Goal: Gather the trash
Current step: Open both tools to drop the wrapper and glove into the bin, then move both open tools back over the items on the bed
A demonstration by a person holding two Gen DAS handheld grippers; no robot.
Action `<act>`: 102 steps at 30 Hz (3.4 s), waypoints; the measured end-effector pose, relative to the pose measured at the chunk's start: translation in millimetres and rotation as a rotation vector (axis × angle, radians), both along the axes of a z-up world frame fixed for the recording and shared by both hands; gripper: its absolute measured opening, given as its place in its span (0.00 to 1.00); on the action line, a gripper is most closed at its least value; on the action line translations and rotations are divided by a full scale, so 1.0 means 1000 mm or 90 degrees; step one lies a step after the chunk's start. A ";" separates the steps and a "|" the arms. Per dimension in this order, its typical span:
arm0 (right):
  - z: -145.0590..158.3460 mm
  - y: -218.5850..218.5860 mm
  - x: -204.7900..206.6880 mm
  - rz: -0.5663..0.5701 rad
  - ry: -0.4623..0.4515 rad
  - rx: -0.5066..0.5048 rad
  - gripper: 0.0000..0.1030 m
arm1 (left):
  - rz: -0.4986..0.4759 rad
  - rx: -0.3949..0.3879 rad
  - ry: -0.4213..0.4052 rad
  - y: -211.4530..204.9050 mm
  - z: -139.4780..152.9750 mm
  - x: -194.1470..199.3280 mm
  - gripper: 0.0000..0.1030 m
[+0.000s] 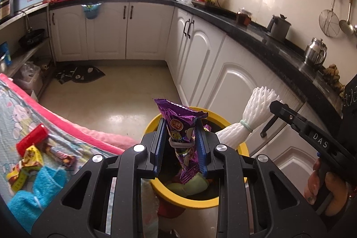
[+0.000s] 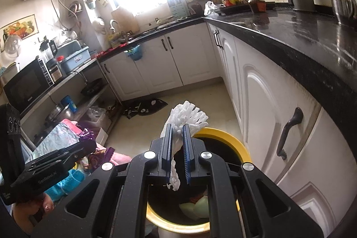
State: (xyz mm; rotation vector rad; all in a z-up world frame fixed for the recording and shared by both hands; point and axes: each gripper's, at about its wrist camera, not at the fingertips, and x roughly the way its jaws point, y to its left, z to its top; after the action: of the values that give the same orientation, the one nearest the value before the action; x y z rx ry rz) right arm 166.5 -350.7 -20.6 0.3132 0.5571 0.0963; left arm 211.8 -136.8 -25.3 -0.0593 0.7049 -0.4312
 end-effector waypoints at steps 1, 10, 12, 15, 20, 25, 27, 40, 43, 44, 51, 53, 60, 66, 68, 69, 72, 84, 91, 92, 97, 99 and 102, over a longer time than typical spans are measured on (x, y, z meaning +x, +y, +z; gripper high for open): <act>-0.002 -0.001 0.001 -0.002 0.003 -0.001 0.09 | -0.003 0.001 0.004 -0.004 -0.003 0.002 0.19; -0.024 -0.005 0.010 -0.010 0.036 -0.014 0.09 | -0.014 0.015 0.040 -0.023 -0.027 0.016 0.19; -0.028 -0.005 0.013 -0.009 0.042 -0.014 0.09 | -0.015 0.017 0.049 -0.025 -0.032 0.019 0.19; -0.034 -0.006 0.016 -0.008 0.053 -0.011 0.11 | -0.015 0.017 0.059 -0.027 -0.036 0.023 0.19; -0.042 -0.007 0.022 -0.009 0.068 -0.005 0.12 | -0.015 0.015 0.071 -0.031 -0.041 0.028 0.19; -0.051 -0.009 0.025 -0.010 0.088 0.002 0.21 | -0.011 0.018 0.081 -0.034 -0.046 0.032 0.27; -0.052 -0.010 0.026 -0.015 0.092 0.004 0.24 | -0.003 0.016 0.085 -0.031 -0.048 0.034 0.43; -0.039 -0.003 0.019 -0.011 0.071 -0.003 0.45 | 0.050 0.002 0.072 0.000 -0.033 0.024 0.85; -0.034 -0.001 0.016 -0.012 0.062 -0.005 0.50 | 0.063 0.006 0.059 0.005 -0.026 0.020 0.87; -0.033 -0.001 0.014 -0.012 0.058 -0.006 0.52 | 0.068 0.009 0.054 0.007 -0.024 0.018 0.90; -0.021 0.004 0.008 -0.012 0.038 -0.008 0.60 | 0.085 0.003 0.034 0.021 -0.011 0.006 0.90; -0.017 0.006 0.006 -0.008 0.031 -0.012 0.63 | 0.092 0.001 0.028 0.027 -0.008 0.002 0.90; -0.002 0.021 0.001 0.011 0.010 -0.029 0.68 | 0.110 -0.009 0.016 0.043 0.002 -0.008 0.90; 0.010 0.030 -0.003 0.028 -0.009 -0.037 0.71 | 0.128 -0.009 0.007 0.058 0.005 -0.019 0.90; 0.014 0.035 -0.005 0.036 -0.016 -0.040 0.71 | 0.134 -0.011 0.005 0.065 0.006 -0.023 0.90; 0.015 0.037 -0.006 0.039 -0.017 -0.042 0.71 | 0.136 -0.011 0.004 0.067 0.007 -0.025 0.90; 0.019 0.046 -0.009 0.052 -0.023 -0.048 0.72 | 0.147 -0.016 -0.001 0.078 0.009 -0.032 0.90; 0.026 0.087 -0.017 0.117 -0.031 -0.072 0.73 | 0.217 -0.042 -0.016 0.137 0.016 -0.052 0.90; 0.030 0.119 -0.022 0.170 -0.035 -0.076 0.73 | 0.267 -0.055 -0.019 0.178 0.016 -0.068 0.90; 0.030 0.124 -0.023 0.178 -0.035 -0.078 0.73 | 0.274 -0.057 -0.019 0.183 0.016 -0.070 0.90; 0.030 0.146 -0.024 0.215 -0.030 -0.079 0.73 | 0.311 -0.072 -0.019 0.213 0.014 -0.083 0.90; 0.030 0.154 -0.025 0.229 -0.029 -0.080 0.73 | 0.324 -0.077 -0.018 0.223 0.014 -0.087 0.90; 0.030 0.167 -0.025 0.248 -0.029 -0.081 0.73 | 0.341 -0.074 -0.019 0.238 0.014 -0.094 0.90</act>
State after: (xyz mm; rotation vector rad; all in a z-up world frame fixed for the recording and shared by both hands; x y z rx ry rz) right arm 141.9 -183.8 9.9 0.0745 0.5716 0.4410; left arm 117.3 101.0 -11.8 -0.3430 0.6053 0.0413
